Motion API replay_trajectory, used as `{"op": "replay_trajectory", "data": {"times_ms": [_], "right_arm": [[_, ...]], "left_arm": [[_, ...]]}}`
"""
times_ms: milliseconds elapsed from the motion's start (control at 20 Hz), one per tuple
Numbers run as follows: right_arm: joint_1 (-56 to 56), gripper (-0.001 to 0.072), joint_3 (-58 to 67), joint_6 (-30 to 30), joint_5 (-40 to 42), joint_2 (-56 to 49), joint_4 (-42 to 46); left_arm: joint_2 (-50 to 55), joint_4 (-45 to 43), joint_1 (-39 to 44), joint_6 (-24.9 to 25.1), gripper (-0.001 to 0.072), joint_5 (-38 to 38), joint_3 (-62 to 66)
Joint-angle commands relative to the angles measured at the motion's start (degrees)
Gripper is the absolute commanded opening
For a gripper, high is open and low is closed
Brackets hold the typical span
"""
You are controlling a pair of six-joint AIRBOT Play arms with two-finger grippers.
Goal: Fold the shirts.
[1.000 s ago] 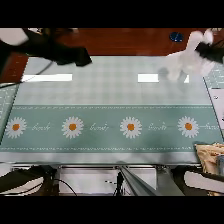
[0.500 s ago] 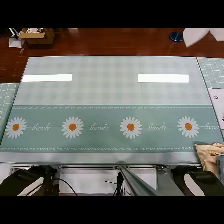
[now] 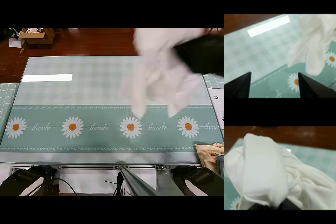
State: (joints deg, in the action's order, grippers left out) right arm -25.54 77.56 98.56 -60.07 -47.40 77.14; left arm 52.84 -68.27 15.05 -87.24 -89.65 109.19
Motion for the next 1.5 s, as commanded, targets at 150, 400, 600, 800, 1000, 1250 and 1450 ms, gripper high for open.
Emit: {"op": "replay_trajectory", "data": {"times_ms": [150,400,600,800,1000,1250,1450], "right_arm": [[-16.92,0.0026,-10.62,1.64,-2.62,-21.84,13.35],[-16.96,0.0207,-11.26,4.87,-6.43,-30.27,25.86],[-14.69,0.0533,-9.25,1.57,-13.44,-23.96,34.64],[-4.24,0.0592,-9.25,1.40,-13.97,-14.88,39.04],[13.25,0.0592,-9.25,-1.99,-12.63,-12.33,32.00],[33.94,0.0591,-10.60,-10.99,-8.85,-14.45,1.81],[40.68,0.0590,-13.70,-17.09,-9.01,-16.06,-7.61]], "left_arm": [[-0.15,-3.76,-0.04,1.31,0.0534,-3.82,-13.46],[-0.15,-3.72,-0.02,1.27,0.0635,-1.16,-29.75],[-0.13,-2.71,-0.02,1.27,0.0692,8.15,-43.91],[-0.09,2.73,-0.02,2.27,0.0692,17.00,-57.22],[1.38,16.94,-0.02,7.28,0.0692,23.82,-67.63],[10.25,32.94,0.04,15.50,0.0692,26.62,-72.98],[19.08,36.44,2.45,18.29,0.0692,26.73,-72.96]]}}
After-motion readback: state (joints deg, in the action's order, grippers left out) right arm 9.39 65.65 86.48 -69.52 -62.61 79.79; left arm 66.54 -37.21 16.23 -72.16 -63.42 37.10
